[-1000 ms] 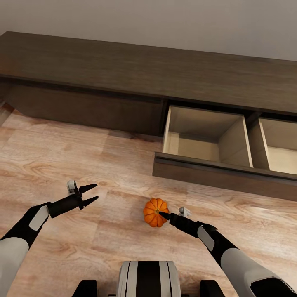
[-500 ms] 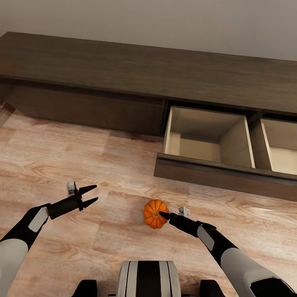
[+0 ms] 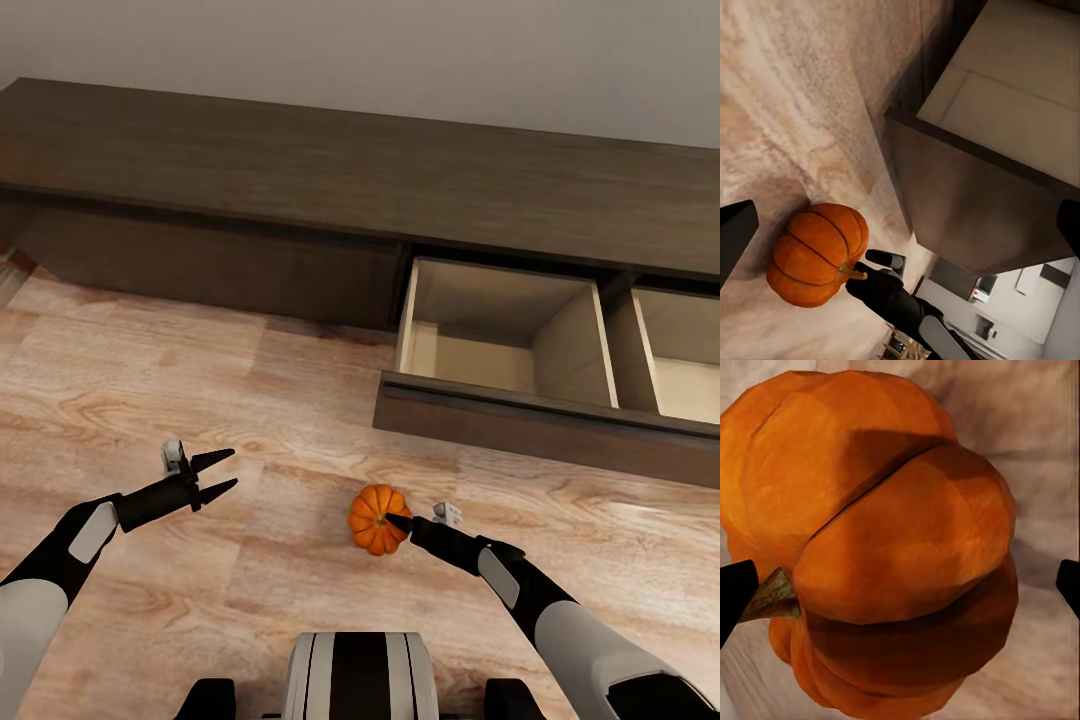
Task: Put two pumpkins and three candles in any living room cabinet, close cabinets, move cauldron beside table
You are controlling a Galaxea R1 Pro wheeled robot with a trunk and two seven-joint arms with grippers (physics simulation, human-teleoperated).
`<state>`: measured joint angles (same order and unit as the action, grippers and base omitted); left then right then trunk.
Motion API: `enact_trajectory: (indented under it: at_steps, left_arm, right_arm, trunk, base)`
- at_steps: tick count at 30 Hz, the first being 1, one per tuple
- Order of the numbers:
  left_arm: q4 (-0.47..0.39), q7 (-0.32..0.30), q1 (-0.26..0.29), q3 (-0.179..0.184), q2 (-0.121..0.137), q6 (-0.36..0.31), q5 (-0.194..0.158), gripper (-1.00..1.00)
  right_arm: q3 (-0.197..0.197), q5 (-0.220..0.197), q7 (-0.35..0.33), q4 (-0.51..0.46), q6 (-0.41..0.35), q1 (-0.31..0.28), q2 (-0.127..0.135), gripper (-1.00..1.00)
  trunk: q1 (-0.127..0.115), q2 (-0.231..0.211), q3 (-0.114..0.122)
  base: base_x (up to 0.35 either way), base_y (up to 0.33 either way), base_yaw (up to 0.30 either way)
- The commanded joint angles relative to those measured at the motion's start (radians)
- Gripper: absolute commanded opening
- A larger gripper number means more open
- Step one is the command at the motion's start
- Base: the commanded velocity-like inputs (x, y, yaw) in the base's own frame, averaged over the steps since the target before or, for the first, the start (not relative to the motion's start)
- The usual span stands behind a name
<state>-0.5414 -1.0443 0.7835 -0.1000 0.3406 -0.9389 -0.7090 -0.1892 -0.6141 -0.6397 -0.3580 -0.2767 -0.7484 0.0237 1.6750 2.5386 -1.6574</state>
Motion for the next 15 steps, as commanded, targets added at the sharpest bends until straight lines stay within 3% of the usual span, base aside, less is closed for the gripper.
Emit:
enact_trajectory:
  at_steps: [1, 9, 15]
  left_arm:
    - [0.001, -0.002, 0.000, -0.001, 0.000, -0.005, 0.000, 1.00]
    - [0.001, -0.002, 0.000, -0.001, 0.000, -0.005, 0.000, 1.00]
    - [0.001, -0.003, 0.000, -0.001, 0.000, -0.005, 0.000, 1.00]
  right_arm:
    - [-0.004, -0.010, 0.006, -0.001, -0.008, 0.000, 0.001, 1.00]
    - [-0.004, -0.008, 0.039, -0.001, -0.010, 0.000, 0.003, 1.00]
    - [-0.003, 0.080, 0.063, -0.042, -0.011, 0.000, -0.001, 1.00]
  trunk:
    - [0.000, 0.000, 0.000]
    - [0.000, 0.000, 0.002]
    - [0.000, 0.000, 0.001]
  base:
    - [0.000, 0.000, 0.104]
    - [0.000, 0.000, 0.260]
    - [0.000, 0.000, 0.287]
